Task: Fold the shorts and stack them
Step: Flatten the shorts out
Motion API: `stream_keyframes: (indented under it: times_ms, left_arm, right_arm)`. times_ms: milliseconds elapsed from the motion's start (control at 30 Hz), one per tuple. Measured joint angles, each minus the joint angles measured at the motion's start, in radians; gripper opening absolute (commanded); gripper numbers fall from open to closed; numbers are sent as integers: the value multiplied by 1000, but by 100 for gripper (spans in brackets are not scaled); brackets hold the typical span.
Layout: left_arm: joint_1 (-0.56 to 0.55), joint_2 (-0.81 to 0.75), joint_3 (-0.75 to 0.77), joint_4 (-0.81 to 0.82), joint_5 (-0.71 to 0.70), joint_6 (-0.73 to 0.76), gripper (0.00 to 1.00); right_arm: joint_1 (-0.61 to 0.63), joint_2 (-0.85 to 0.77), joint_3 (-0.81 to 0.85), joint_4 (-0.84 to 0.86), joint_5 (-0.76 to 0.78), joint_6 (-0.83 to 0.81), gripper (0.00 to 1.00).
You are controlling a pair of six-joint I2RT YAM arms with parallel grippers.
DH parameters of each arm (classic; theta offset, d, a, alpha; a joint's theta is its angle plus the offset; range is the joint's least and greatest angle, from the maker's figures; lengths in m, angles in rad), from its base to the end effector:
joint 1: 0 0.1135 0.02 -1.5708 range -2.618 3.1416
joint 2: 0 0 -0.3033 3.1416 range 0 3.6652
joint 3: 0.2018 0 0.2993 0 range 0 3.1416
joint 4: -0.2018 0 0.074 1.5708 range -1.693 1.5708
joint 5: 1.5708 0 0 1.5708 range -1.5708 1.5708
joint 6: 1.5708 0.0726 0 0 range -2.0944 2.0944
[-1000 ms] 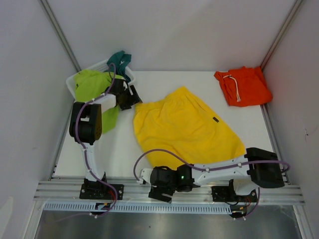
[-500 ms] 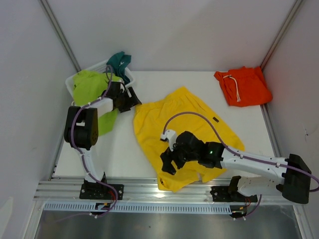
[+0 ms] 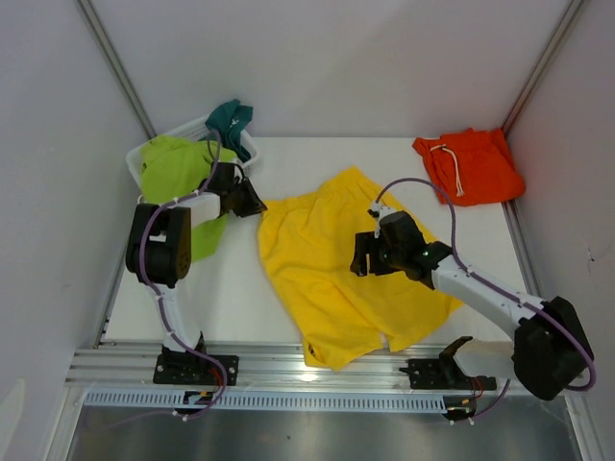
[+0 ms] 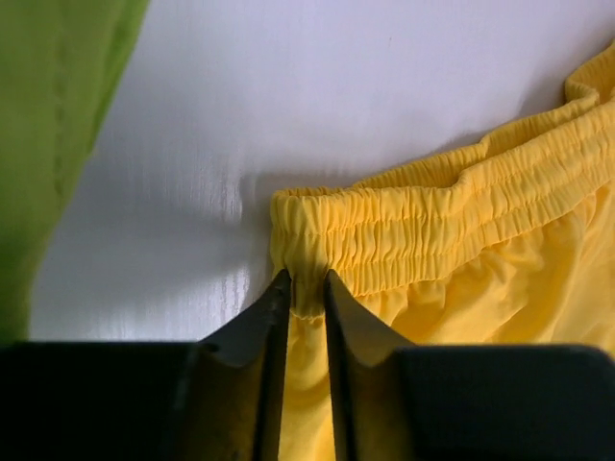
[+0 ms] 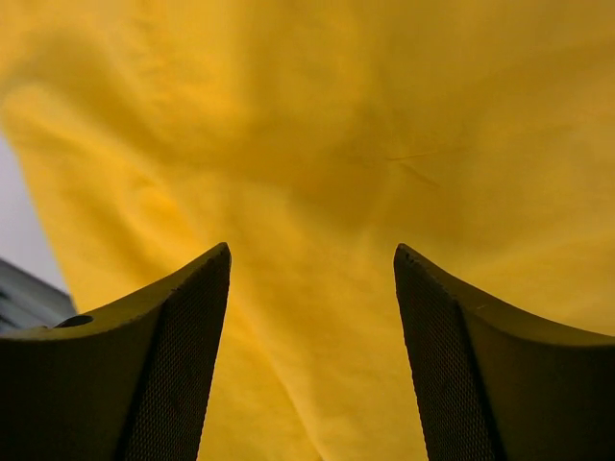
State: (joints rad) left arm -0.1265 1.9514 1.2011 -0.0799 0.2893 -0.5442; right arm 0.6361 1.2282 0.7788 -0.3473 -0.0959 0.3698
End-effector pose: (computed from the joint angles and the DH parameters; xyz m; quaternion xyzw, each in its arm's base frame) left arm 0.4785 -0.0817 0.1331 -0.1402 0.9133 -0.2448 0.2939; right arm 0.2457 0.1901 0.2212 -0.1407 0.9144 0.2206 0.3089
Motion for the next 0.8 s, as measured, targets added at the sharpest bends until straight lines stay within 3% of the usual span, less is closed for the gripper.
stream_keyframes:
  times_ms: [67,100,333,800]
  left_arm:
    - [-2,5,10,3,0,0,1]
    - [-5,11,21,3,0,-2,0]
    - [-29,26,63,25,-21,-12,0]
    - [-31,76,272,16,-106,-50,0]
  right_arm:
    - [-50,64,6,0,15,5,71]
    - [-80,106,12,0,23,10,70]
    - [-229,301,87,21,58,41,66]
    - [-404,791,623,46,81,37,62]
